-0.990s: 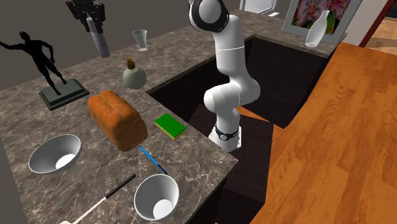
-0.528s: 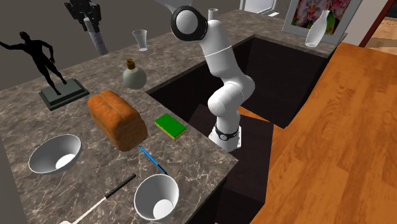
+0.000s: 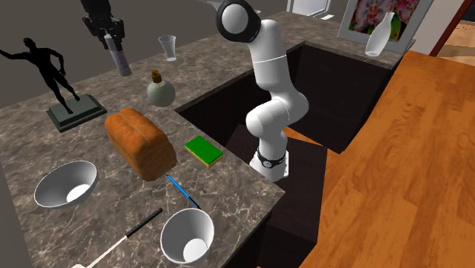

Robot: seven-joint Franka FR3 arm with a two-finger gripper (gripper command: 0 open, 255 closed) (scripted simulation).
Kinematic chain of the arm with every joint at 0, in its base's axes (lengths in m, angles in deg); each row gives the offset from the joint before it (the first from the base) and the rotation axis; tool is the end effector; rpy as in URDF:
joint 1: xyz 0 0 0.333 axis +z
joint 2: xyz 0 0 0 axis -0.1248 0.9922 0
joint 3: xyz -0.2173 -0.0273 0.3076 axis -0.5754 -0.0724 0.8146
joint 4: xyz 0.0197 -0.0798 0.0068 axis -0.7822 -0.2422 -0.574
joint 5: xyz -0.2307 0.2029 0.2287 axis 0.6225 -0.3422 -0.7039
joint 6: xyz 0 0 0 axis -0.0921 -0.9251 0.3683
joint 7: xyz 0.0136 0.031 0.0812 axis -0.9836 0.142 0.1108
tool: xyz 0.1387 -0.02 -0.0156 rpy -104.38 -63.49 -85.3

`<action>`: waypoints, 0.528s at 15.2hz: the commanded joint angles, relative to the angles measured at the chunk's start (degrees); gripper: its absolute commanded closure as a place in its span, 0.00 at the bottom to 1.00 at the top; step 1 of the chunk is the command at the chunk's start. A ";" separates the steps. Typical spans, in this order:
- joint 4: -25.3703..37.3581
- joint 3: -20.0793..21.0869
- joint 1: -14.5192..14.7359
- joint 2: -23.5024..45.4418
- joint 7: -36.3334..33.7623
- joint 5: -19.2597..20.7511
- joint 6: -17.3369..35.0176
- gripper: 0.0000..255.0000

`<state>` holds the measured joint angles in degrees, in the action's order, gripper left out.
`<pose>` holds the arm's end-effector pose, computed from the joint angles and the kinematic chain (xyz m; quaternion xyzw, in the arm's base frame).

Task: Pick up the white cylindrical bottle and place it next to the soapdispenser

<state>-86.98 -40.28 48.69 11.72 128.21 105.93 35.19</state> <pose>0.0441 -0.6249 0.6872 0.9981 0.0604 0.0010 0.0129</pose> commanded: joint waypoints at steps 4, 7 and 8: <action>-8.12 1.03 -4.40 2.72 0.29 -2.51 5.73 1.00; -12.16 1.42 -6.37 3.96 0.54 -3.62 8.77 1.00; -13.41 1.53 -6.94 4.32 0.63 -3.93 9.74 1.00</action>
<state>-99.24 -38.83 42.28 15.77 128.73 102.24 43.95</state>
